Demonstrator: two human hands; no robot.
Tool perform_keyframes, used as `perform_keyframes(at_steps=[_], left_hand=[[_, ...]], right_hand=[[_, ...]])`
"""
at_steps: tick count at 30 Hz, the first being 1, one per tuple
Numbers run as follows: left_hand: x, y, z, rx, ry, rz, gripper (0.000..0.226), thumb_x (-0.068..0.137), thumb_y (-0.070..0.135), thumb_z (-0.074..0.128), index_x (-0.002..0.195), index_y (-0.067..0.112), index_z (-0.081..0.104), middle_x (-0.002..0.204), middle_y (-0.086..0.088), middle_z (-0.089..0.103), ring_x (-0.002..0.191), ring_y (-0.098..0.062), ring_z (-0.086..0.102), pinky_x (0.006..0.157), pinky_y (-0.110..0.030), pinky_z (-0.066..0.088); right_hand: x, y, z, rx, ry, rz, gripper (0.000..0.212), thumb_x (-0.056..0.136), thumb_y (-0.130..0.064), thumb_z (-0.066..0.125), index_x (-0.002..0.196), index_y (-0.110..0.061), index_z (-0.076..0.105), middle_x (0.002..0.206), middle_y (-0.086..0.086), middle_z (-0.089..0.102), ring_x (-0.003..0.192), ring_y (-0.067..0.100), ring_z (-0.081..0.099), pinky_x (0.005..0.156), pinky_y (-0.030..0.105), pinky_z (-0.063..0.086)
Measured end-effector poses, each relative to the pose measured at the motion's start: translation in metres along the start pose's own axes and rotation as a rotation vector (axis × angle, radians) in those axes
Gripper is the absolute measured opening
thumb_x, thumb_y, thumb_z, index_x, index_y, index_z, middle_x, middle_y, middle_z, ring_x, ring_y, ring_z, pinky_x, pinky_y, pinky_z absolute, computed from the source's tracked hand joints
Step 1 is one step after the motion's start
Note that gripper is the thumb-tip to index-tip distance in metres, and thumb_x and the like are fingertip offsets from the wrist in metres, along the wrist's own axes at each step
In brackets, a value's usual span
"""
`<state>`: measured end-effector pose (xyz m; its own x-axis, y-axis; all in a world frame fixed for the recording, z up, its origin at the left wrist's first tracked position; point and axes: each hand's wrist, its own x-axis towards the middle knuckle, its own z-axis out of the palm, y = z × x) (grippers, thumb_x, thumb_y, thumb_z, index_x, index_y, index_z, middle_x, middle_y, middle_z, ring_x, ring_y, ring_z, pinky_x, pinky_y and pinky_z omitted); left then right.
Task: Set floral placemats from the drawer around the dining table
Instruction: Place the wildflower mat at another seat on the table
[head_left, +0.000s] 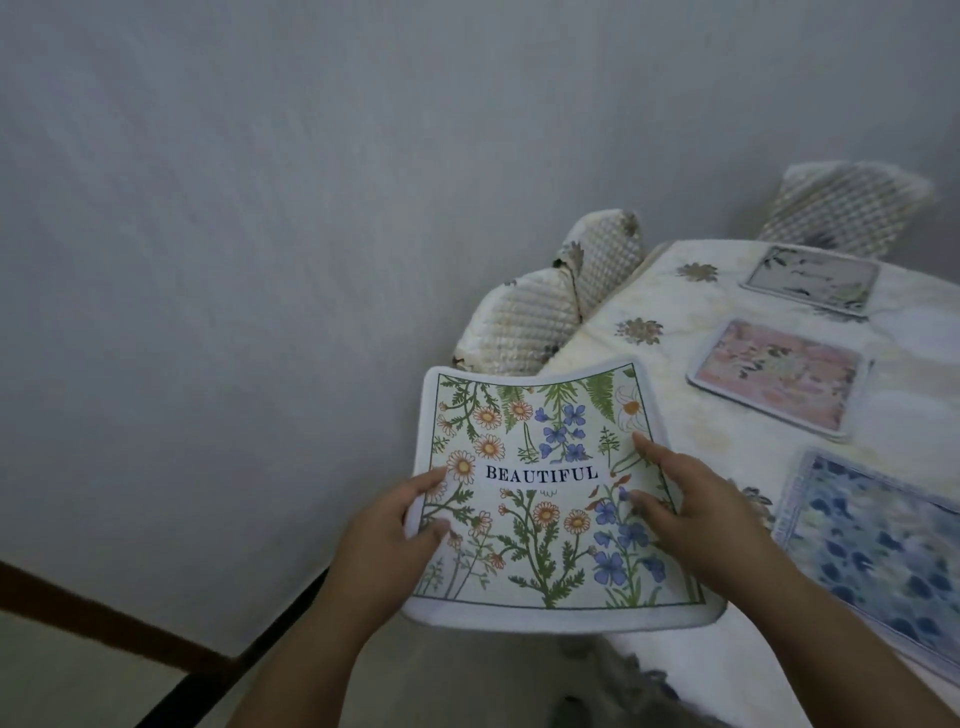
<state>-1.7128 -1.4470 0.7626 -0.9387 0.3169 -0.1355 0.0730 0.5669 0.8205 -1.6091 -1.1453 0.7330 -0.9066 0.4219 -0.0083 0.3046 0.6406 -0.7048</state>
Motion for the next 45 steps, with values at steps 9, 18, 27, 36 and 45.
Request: perform_keyframes(at_steps=[9, 18, 27, 36, 45], left_hand=[[0.149, 0.02, 0.034, -0.061, -0.173, -0.018, 0.06, 0.09, 0.007, 0.055, 0.134, 0.048, 0.057, 0.128, 0.011, 0.065, 0.104, -0.012, 0.071, 0.084, -0.038, 0.062], [0.283, 0.011, 0.098, 0.03, -0.335, 0.014, 0.073, 0.083, -0.007, 0.057, 0.127, 0.052, 0.061, 0.126, 0.007, 0.067, 0.107, -0.011, 0.068, 0.083, -0.034, 0.062], [0.394, -0.016, 0.162, 0.107, -0.539, 0.027, 0.068, 0.086, -0.01, 0.059, 0.13, 0.042, 0.063, 0.124, 0.003, 0.068, 0.099, -0.008, 0.069, 0.068, -0.021, 0.06], [0.464, -0.046, 0.198, 0.164, -0.624, 0.043, 0.056, 0.088, -0.013, 0.053, 0.114, 0.034, 0.07, 0.125, 0.002, 0.065, 0.1, -0.015, 0.066, 0.073, -0.03, 0.062], [0.492, -0.072, 0.213, 0.256, -0.625, 0.081, 0.065, 0.085, -0.016, 0.048, 0.125, 0.032, 0.065, 0.132, -0.005, 0.057, 0.104, -0.023, 0.062, 0.073, -0.031, 0.058]], right_hand=[[0.115, 0.036, 0.01, 0.06, 0.108, 0.07, 0.055, 0.094, -0.032, 0.067, 0.145, -0.037, 0.047, 0.115, -0.01, 0.05, 0.109, 0.014, 0.055, 0.087, 0.026, 0.041], [0.179, 0.085, 0.006, 0.053, 0.201, 0.304, 0.051, 0.091, -0.022, 0.066, 0.14, -0.028, 0.054, 0.124, 0.001, 0.053, 0.121, 0.02, 0.052, 0.096, 0.028, 0.039], [0.222, 0.112, 0.038, 0.133, 0.16, 0.617, 0.069, 0.082, -0.006, 0.066, 0.147, -0.021, 0.047, 0.145, 0.008, 0.045, 0.133, 0.024, 0.044, 0.111, 0.04, 0.041], [0.246, 0.135, 0.092, 0.162, 0.264, 0.798, 0.062, 0.085, 0.007, 0.055, 0.143, -0.013, 0.052, 0.144, 0.011, 0.048, 0.132, 0.026, 0.047, 0.112, 0.039, 0.04], [0.252, 0.17, 0.138, 0.308, 0.257, 0.825, 0.093, 0.084, -0.009, 0.073, 0.159, -0.029, 0.021, 0.144, -0.005, 0.041, 0.134, 0.022, 0.047, 0.108, 0.046, 0.047]])
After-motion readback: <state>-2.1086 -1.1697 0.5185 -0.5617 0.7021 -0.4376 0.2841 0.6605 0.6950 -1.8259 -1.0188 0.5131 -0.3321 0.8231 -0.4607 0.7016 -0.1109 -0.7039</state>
